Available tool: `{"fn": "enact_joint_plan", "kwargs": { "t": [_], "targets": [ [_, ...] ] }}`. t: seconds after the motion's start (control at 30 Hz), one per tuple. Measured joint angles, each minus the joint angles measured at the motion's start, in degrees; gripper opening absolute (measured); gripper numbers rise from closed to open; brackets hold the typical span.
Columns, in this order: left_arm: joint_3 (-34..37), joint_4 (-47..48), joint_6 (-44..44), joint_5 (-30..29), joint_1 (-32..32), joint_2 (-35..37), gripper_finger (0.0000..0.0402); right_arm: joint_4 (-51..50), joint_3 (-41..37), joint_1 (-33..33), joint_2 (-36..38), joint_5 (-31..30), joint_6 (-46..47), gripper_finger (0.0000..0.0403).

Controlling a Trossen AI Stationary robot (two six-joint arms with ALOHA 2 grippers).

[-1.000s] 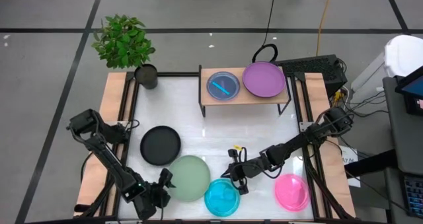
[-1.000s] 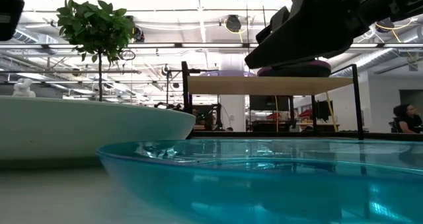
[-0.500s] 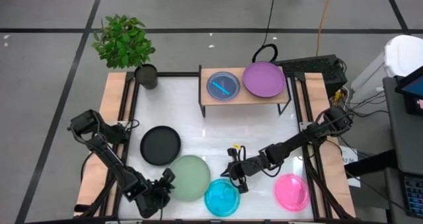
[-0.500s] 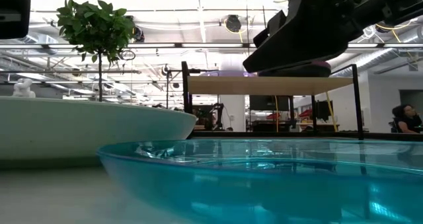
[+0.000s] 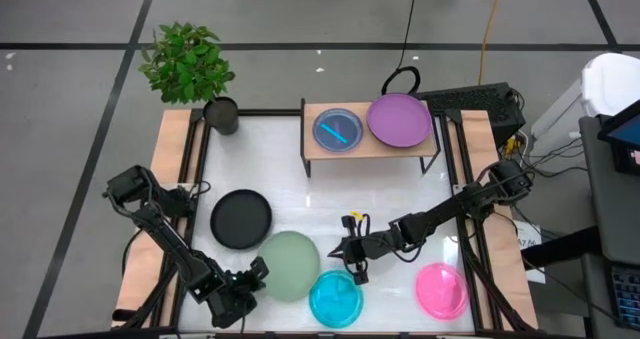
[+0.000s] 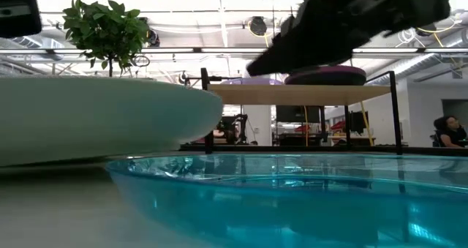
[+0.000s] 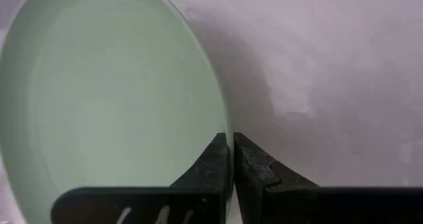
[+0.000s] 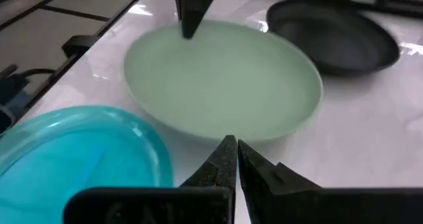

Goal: Place and stack plates onto a shelf
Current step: Stack the light green plate on top of the violet plate on the shelf

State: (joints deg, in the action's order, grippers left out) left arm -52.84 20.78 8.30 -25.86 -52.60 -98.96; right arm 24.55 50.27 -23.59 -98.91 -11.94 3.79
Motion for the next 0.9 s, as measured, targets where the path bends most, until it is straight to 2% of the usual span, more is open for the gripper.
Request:
{"fn": "enact_joint_plan", "kwargs": {
  "t": [0.17, 0.4, 0.5, 0.7, 0.9],
  "targets": [
    [0.0, -0.6, 3.8, -0.7, 2.4, 0.1, 0.0012, -6.1, 3.7, 0.3, 0.4, 0.0, -3.5, 0.0001],
    [0.0, -1.1, 11.1, -0.6, 7.7, 0.3, 0.0012, -34.3, 17.9, -1.1, 2.1, 1.6, -4.7, 0.0032],
    [0.0, -2.0, 15.7, 0.4, 10.4, 0.3, 0.0012, -42.7, 21.4, -2.1, 2.1, 1.7, -7.6, 0.0057],
    [0.0, -5.7, 25.3, 0.5, 15.9, 0.3, 0.0011, -47.8, 22.3, -2.5, 2.1, 1.4, -11.8, 0.0104],
    [0.0, -6.5, 30.3, 1.9, 19.8, 0.3, 0.0011, -50.2, 20.2, -1.8, 2.0, 1.4, -12.6, 0.012]
  ]
}}
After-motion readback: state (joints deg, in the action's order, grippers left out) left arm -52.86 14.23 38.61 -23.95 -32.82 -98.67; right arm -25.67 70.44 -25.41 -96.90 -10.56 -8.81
